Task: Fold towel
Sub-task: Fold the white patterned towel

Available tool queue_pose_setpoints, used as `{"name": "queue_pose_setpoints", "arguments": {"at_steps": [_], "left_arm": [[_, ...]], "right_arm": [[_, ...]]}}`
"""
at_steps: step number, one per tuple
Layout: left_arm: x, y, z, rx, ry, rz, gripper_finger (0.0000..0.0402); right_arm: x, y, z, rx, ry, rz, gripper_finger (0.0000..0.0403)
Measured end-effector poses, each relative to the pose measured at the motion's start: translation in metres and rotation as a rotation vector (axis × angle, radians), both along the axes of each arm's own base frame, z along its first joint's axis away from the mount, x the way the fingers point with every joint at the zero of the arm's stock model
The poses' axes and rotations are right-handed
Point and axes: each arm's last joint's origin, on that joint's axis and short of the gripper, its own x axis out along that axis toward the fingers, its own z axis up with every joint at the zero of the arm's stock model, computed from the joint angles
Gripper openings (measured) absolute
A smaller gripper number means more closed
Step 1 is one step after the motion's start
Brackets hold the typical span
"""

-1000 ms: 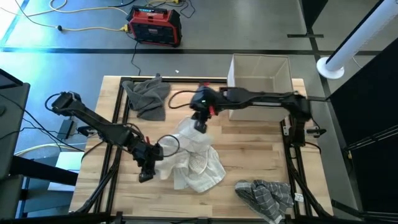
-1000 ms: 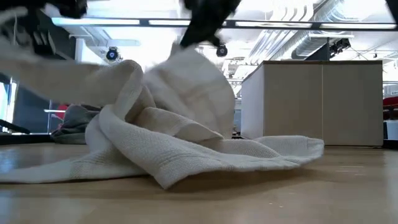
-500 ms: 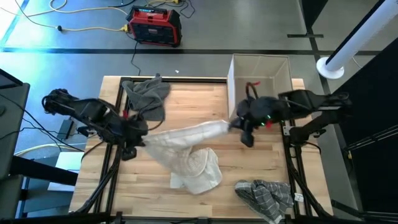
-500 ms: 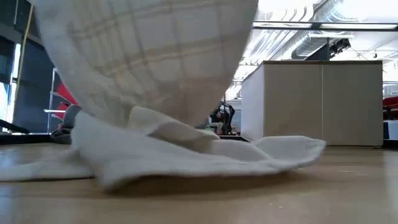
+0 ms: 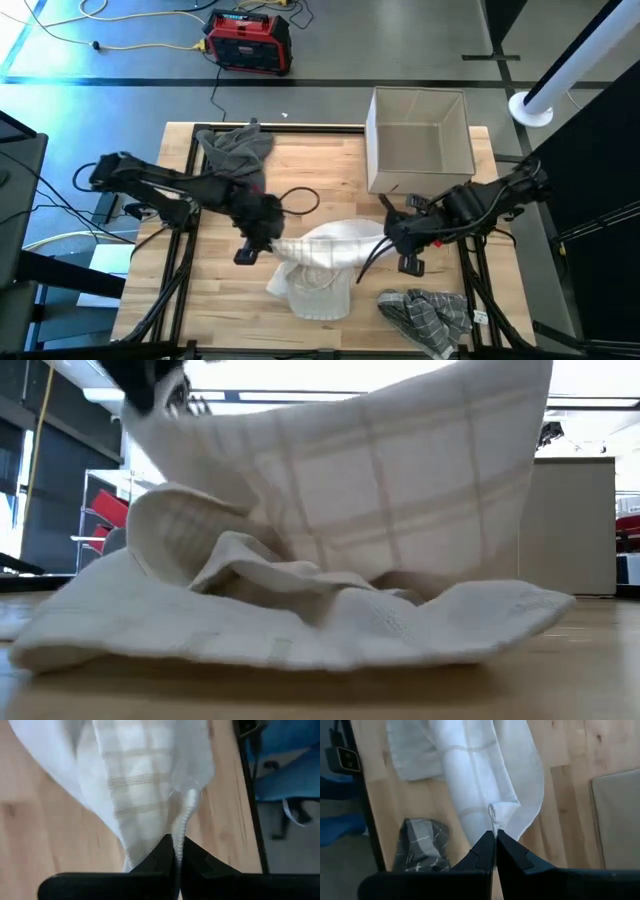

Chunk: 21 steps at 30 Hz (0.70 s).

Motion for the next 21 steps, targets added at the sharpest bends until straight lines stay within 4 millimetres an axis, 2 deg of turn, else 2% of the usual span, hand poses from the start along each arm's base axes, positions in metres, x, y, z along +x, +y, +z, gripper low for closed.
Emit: {"name": "queue_pose_setpoints", "arguments": {"at_steps": [4,7,14,17,21], "left_arm": [[-0.003,-0.008,-0.013,-0.056,0.118,-0.029,0.0000],[-0.006,-0.020,-0.017,-0.018,0.129,-0.052,0.0001],[-0.013,-0.045,-0.019,0.109,0.097,-0.042,0.0005],[-0.011,-0.044,-0.019,0.095,0.118,0.050,0.0030],[-0.011,-0.044,-0.019,0.059,0.173,0.182,0.0084]], "right_arm": [[0.010,0.004,-0.008,0.023,-0.095,0.021,0.0000],[0.010,0.005,-0.029,0.062,-0.129,0.017,0.0000],[-0.003,-0.001,-0.076,0.139,-0.204,-0.052,0.0000],[-0.011,-0.008,-0.081,0.133,-0.207,-0.086,0.0000],[-0.015,-0.013,-0.076,0.115,-0.232,-0.088,0.0000]]}}
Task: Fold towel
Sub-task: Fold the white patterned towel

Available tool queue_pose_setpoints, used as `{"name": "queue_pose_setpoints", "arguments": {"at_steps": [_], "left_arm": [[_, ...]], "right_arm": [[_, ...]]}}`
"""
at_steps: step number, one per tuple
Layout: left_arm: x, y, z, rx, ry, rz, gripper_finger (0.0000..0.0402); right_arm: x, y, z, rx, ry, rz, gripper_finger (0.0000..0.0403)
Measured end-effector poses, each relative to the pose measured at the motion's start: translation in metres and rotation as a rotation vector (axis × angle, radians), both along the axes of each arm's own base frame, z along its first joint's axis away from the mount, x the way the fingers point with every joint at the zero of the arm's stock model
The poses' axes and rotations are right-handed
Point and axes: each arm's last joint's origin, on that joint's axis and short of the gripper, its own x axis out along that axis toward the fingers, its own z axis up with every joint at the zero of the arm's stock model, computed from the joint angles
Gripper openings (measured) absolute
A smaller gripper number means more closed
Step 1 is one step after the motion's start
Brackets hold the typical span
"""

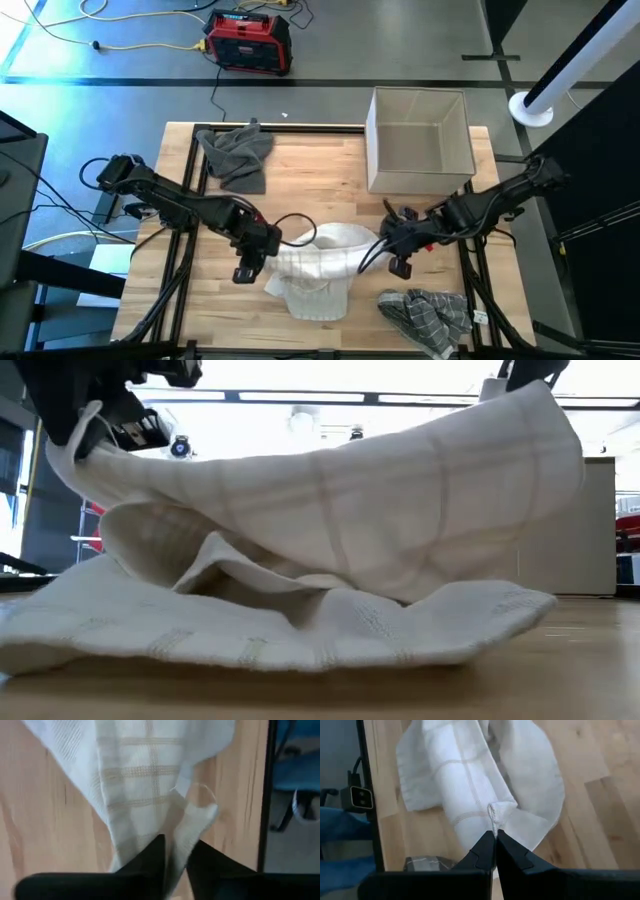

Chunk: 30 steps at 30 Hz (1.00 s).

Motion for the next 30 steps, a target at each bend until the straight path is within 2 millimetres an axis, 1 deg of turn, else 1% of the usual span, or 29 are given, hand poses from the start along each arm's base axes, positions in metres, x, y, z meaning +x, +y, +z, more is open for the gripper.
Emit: {"name": "queue_pose_setpoints", "arguments": {"at_steps": [5,8,10,14,18,22,24,27,30], "left_arm": [[-0.002,0.000,0.001,-0.071,0.108,0.257,0.0154],[-0.006,-0.002,0.007,-0.161,0.182,0.395,0.0178],[-0.010,-0.006,0.018,-0.189,0.183,0.461,0.0184],[-0.024,-0.011,0.048,-0.212,0.100,0.625,0.0183],[-0.040,-0.023,0.061,-0.227,0.043,0.870,0.0177],[-0.057,-0.034,0.073,-0.294,-0.029,1.110,0.0172],[-0.057,-0.048,0.065,-0.311,-0.048,1.193,0.0172],[-0.048,-0.074,0.042,-0.307,-0.097,1.278,0.0172],[-0.042,-0.087,0.017,-0.242,-0.051,1.342,0.0172]], "right_arm": [[-0.002,-0.003,0.003,-0.027,-0.019,-0.019,0.0000],[-0.002,-0.003,0.003,-0.038,-0.021,-0.020,0.0000],[-0.002,-0.004,0.003,-0.054,-0.023,-0.009,0.0000],[-0.004,-0.006,0.002,-0.079,-0.004,-0.012,0.0000],[-0.006,-0.014,0.003,-0.102,0.011,-0.018,0.0000],[-0.008,-0.022,0.005,-0.126,0.024,-0.021,0.0000],[-0.008,-0.026,0.005,-0.148,0.026,-0.029,0.0000],[-0.008,-0.028,0.005,-0.178,0.029,-0.021,0.0000],[-0.008,-0.028,0.005,-0.195,0.025,0.007,0.0000]]}}
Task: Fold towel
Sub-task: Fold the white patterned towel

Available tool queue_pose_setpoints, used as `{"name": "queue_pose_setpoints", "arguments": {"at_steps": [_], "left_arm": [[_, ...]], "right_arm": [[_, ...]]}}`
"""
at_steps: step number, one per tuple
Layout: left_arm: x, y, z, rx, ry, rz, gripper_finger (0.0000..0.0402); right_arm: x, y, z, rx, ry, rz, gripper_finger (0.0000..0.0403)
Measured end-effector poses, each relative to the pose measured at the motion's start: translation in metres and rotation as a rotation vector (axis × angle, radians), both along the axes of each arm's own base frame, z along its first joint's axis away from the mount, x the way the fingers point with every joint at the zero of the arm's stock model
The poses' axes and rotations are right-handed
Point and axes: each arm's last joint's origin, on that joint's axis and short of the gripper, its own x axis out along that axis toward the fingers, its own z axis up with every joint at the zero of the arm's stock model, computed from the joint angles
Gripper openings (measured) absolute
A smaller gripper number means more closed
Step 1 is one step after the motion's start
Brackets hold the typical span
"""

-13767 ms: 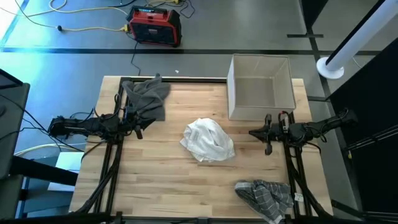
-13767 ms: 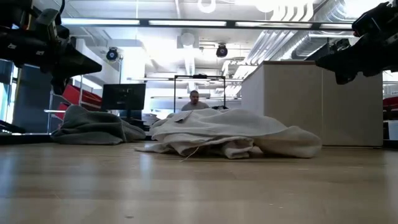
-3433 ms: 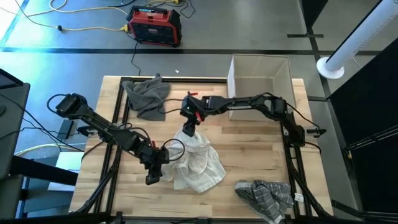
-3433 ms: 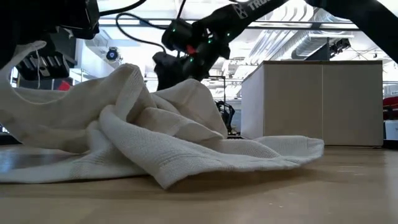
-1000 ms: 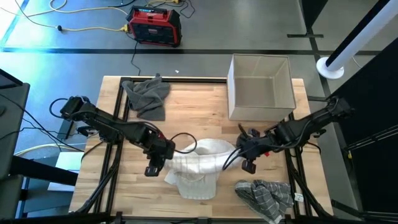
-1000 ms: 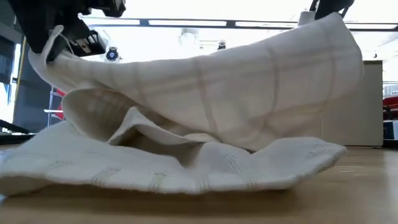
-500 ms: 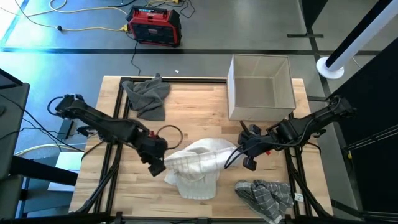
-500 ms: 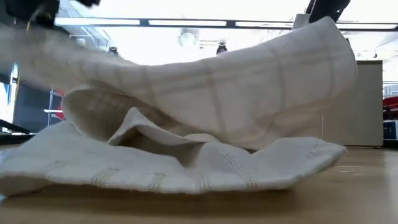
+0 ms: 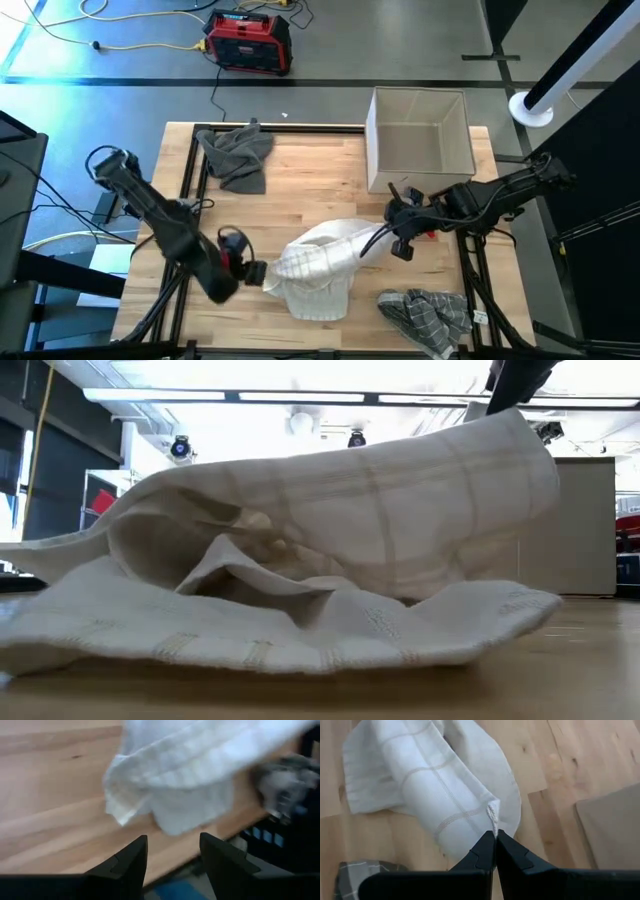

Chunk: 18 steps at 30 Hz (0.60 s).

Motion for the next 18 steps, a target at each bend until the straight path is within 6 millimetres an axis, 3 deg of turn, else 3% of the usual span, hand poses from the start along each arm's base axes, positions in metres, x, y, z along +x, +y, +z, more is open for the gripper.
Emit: {"name": "queue_pose_setpoints", "arguments": {"at_steps": [3,6,9,18], "left_arm": [[0.009,-0.010,-0.027,-0.028,0.041,0.039,0.0172],[0.019,-0.020,-0.044,-0.105,-0.042,0.039,0.0172],[0.018,-0.022,-0.066,-0.127,-0.009,0.028,0.0172],[0.006,-0.013,-0.085,-0.079,0.061,0.037,0.0172]], "right_arm": [[0.000,0.000,0.000,-0.015,0.002,0.023,0.0000],[0.000,0.000,0.000,-0.017,0.007,0.045,0.0000],[0.000,0.000,0.000,-0.003,0.012,0.055,0.0000],[0.000,0.002,0.000,0.030,0.023,0.071,0.0000]]}}
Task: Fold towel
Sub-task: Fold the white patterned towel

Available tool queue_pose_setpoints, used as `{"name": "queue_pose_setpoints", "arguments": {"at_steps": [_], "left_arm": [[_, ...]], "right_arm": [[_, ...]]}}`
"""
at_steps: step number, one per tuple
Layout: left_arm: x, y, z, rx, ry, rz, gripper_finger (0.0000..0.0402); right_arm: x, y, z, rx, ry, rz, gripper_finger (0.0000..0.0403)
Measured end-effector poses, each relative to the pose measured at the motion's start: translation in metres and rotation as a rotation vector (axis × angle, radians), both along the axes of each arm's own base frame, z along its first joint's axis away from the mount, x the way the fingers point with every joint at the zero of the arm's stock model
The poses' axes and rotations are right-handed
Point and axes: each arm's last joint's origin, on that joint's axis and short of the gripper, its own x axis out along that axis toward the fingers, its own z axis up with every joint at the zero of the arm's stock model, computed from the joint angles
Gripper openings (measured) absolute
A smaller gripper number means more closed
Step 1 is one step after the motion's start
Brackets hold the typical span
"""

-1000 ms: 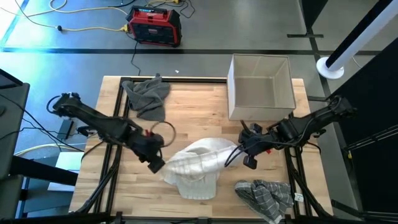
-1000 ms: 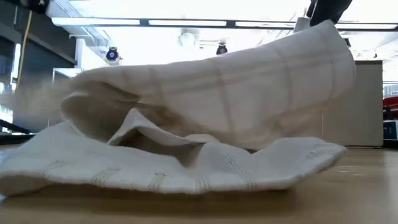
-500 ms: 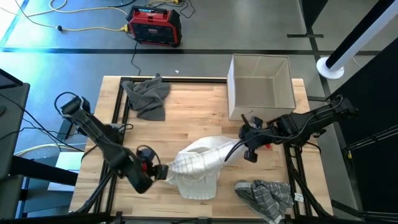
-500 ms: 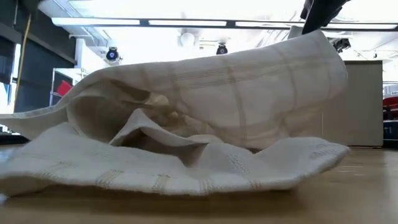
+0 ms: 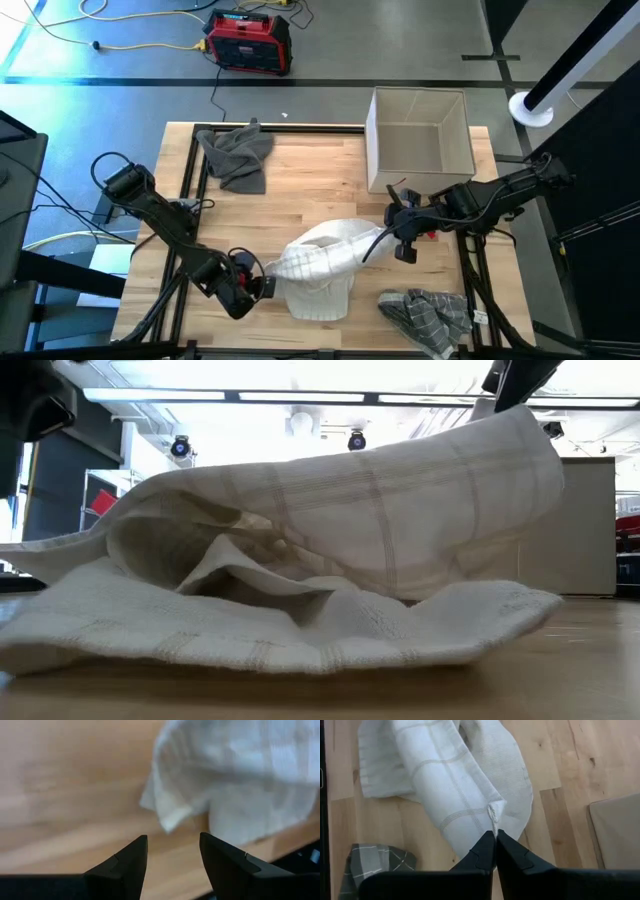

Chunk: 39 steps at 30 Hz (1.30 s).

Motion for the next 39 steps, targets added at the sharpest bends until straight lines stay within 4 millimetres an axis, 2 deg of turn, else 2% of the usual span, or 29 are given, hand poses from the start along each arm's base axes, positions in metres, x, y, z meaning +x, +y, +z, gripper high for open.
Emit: {"name": "queue_pose_setpoints", "arguments": {"at_steps": [8,14,18,23,26,34,39], "left_arm": [[-0.004,0.014,-0.025,0.041,-0.031,0.036,0.0172],[0.001,0.019,-0.032,0.032,-0.109,0.012,0.0167],[0.002,0.019,-0.032,0.037,-0.110,-0.024,0.0121],[0.003,0.015,-0.031,-0.021,-0.092,-0.129,0.0017],[0.004,0.013,-0.031,-0.048,-0.090,-0.153,0.0011],[-0.005,0.021,0.003,-0.060,-0.135,-0.228,0.0003],[-0.028,0.045,0.068,0.094,-0.095,-0.262,0.0001]], "right_arm": [[0.000,0.000,0.000,0.013,0.003,0.001,0.0000],[0.000,0.000,0.000,0.027,0.003,-0.022,0.0000],[0.000,0.000,0.000,0.030,0.001,-0.026,0.0000],[0.000,0.000,0.000,0.038,-0.001,-0.040,0.0000],[0.000,0.000,0.000,0.030,-0.005,-0.046,0.0000],[0.000,0.000,0.015,0.039,-0.111,-0.057,0.0000],[-0.007,-0.004,0.056,-0.028,-0.253,-0.067,0.0000]]}}
